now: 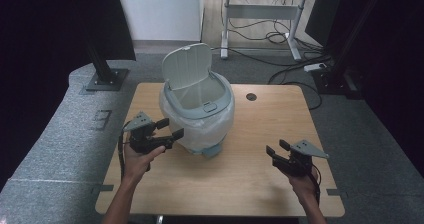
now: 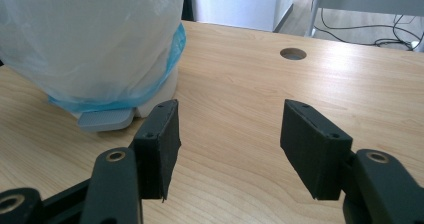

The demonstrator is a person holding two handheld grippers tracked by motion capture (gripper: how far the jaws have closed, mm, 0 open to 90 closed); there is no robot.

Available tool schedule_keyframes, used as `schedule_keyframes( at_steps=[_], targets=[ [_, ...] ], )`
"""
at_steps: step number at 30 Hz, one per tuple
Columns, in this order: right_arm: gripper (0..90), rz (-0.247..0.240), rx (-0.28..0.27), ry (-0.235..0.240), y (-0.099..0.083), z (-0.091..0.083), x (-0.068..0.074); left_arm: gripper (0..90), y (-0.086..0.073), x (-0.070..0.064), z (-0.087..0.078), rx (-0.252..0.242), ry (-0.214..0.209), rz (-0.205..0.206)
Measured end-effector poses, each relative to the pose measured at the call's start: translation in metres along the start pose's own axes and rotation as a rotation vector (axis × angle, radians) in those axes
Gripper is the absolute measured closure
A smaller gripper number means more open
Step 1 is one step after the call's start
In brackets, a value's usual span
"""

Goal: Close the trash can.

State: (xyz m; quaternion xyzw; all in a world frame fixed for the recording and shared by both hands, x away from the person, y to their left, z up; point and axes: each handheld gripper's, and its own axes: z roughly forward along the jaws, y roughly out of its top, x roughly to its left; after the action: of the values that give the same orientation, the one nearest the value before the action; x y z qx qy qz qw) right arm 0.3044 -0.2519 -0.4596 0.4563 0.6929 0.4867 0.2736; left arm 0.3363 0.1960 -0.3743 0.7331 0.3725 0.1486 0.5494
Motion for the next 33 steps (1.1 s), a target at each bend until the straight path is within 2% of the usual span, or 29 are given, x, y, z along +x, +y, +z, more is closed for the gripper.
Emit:
schedule_keyframes(
  at_steps=[7, 15, 28, 33],
  targets=[
    [40.7, 0.004, 0.007, 0.000, -0.004, -0.004, 0.000, 23.5, 0.016, 0.001, 0.004, -0.012, 0.002, 0.008],
    [40.7, 0.016, 0.018, -0.004, -0.009, -0.006, -0.003, 22.3, 0.029, 0.002, 0.013, -0.006, 0.035, 0.022],
    [40.7, 0.025, 0.023, 0.000, -0.012, -0.005, -0.006, 22.5, 0.054, 0.013, 0.018, -0.043, 0.060, 0.033],
    [40.7, 0.026, 0.022, -0.001, -0.012, -0.007, -0.006, 22.8, 0.056, 0.022, 0.017, -0.047, 0.091, 0.027]
  ],
)
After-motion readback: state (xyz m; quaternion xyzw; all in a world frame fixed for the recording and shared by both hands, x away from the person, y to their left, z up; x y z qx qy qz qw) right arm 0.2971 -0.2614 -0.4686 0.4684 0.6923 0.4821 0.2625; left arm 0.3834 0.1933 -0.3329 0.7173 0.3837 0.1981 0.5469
